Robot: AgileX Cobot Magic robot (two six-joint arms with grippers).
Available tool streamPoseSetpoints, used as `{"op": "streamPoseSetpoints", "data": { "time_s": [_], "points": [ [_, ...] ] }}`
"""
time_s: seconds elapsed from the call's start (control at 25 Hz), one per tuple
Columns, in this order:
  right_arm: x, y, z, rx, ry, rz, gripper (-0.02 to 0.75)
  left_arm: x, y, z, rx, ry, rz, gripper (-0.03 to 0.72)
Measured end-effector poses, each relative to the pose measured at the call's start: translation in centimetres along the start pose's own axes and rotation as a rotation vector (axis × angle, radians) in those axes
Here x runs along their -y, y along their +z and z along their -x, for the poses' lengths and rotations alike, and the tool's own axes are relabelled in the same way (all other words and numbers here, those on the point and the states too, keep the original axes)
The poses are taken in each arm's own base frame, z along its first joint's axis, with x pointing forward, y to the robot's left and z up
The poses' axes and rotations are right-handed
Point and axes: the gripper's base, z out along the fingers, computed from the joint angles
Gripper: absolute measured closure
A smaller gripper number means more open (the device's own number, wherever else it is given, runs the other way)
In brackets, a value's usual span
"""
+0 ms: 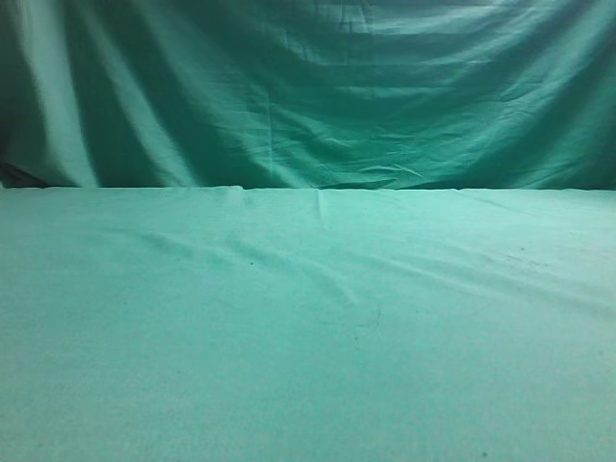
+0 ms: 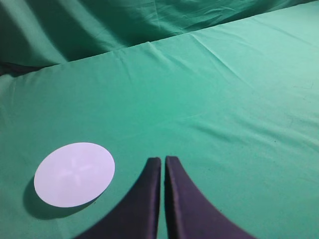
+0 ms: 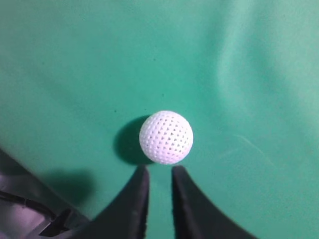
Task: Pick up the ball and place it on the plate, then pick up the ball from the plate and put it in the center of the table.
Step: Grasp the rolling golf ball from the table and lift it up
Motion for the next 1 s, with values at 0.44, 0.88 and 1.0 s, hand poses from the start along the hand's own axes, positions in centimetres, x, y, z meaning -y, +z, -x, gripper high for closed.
{"op": "streamPoseSetpoints", "data": {
  "time_s": [0.44, 0.88, 1.0],
  "points": [
    [0.4, 2.9, 1.5, -0.093, 0.012, 0.010, 0.167, 0.0, 0.0, 0.0, 0.001, 0.000, 0.000, 0.688],
    [0.7, 6.5, 2.7, -0.189, 0.018, 0.017, 0.167, 0.0, 0.0, 0.0, 0.001, 0.000, 0.000, 0.688],
    [0.8, 7.0, 2.9, -0.211, 0.018, 0.018, 0.227, 0.0, 0.0, 0.0, 0.001, 0.000, 0.000, 0.688]
  ]
}}
